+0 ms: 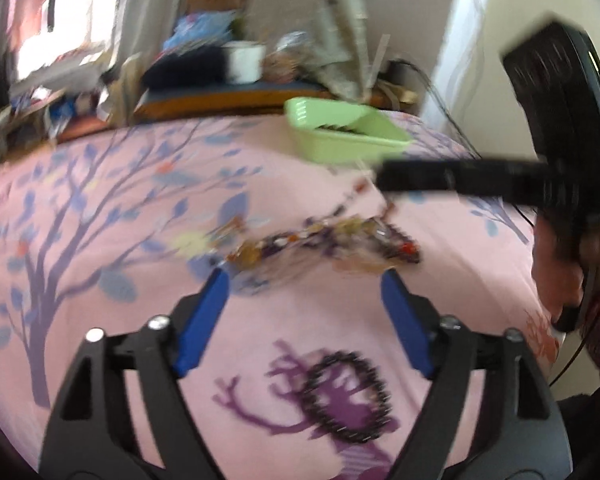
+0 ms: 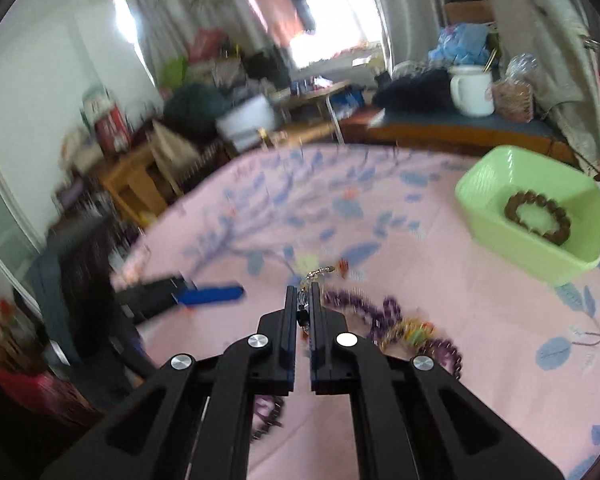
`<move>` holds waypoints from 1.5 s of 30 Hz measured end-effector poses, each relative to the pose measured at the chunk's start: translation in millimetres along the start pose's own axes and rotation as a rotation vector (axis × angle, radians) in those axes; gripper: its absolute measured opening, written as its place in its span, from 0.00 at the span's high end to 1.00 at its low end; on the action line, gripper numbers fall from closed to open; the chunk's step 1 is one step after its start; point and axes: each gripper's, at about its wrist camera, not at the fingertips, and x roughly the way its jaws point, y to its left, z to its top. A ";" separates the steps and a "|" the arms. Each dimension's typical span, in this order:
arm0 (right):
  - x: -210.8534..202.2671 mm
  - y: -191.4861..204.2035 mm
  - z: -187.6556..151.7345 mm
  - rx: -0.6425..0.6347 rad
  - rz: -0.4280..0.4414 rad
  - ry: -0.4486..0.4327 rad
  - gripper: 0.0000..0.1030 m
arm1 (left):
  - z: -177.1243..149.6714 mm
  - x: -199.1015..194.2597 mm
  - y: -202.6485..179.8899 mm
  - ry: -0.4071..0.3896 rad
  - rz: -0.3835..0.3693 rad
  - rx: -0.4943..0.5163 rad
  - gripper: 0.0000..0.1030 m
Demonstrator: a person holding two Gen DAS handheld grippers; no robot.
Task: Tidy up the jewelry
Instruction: 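Lift the stone bead strand out of the pile with the right gripper, then carry the strand over the green tray and open the right gripper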
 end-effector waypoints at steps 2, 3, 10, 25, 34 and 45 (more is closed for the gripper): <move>-14.3 -1.5 9.7 0.019 0.014 -0.038 1.00 | 7.4 -0.7 -12.4 -0.018 -0.007 0.037 0.17; -21.8 -0.7 15.1 0.022 0.017 -0.058 1.00 | 11.2 -0.6 -18.0 -0.027 -0.009 0.054 0.17; -65.2 8.5 42.0 -0.019 -0.012 -0.159 1.00 | 47.8 2.7 -39.4 -0.087 -0.031 0.094 0.17; -117.3 -17.5 100.1 -0.005 -0.063 -0.355 1.00 | 154.8 34.1 -59.5 -0.118 -0.147 0.119 0.95; -91.1 -86.5 121.1 0.063 -0.147 -0.387 1.00 | 214.8 83.8 -43.3 -0.112 -0.134 0.032 0.95; -4.0 -168.0 85.3 0.252 -0.099 -0.248 1.00 | 195.4 174.0 -12.2 0.052 -0.089 -0.035 0.95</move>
